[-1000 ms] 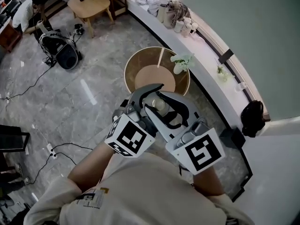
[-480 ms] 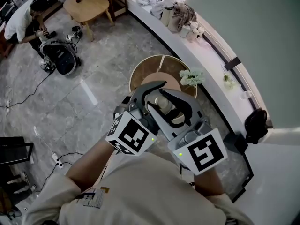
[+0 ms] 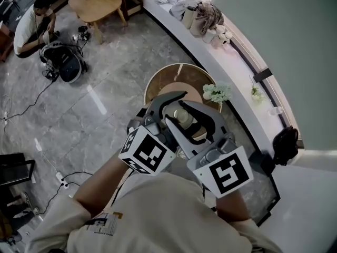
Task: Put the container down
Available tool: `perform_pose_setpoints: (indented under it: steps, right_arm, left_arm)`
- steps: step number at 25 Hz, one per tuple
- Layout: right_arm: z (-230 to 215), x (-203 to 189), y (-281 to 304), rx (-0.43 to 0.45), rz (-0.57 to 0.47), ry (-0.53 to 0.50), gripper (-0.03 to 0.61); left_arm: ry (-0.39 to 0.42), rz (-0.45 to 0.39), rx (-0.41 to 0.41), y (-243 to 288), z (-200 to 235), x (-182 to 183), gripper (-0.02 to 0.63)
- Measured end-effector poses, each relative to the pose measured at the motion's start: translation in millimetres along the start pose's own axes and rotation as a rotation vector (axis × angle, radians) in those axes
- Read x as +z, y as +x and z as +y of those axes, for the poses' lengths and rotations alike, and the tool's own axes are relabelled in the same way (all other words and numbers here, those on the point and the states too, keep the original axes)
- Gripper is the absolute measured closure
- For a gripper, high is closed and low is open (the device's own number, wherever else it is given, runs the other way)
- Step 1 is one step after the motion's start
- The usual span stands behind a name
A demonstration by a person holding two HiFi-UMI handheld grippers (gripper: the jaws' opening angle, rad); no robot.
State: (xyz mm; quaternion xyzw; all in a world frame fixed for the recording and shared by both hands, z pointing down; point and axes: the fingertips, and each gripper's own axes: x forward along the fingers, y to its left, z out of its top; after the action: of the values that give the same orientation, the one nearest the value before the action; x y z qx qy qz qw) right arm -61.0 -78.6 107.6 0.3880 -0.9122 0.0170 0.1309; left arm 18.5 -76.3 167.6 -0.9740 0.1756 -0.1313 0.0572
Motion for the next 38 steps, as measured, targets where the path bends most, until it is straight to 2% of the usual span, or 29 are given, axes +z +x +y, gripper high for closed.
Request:
perform_pose_setpoints:
  steps: [15,22,31,38]
  right_arm:
    - [-41.8,-40.6,1.0,0.087,0.036,0.021,0.436]
    - [-63.3,-68.4,21.6,0.119,0.049,-0.018,0.436]
    - [-101.1,-123.5,77.5,0.14,0.079,-0.075,0.436]
    - [-128.3,-181.9,118.4,0.139,0.068,-0.051,0.435]
  left_arm:
    - [-0.051,0.037,0.06,51.7,8.6,-26.0,0.265]
    - [-0.042,0.0,0.102,76.9,30.4,-50.6,0.265]
    - [-0.012,-0.032,0.158,113.4,83.8,-108.1,0.265]
    - [0.005,-0.016,0.171,147.0,110.2,-172.4,0.265]
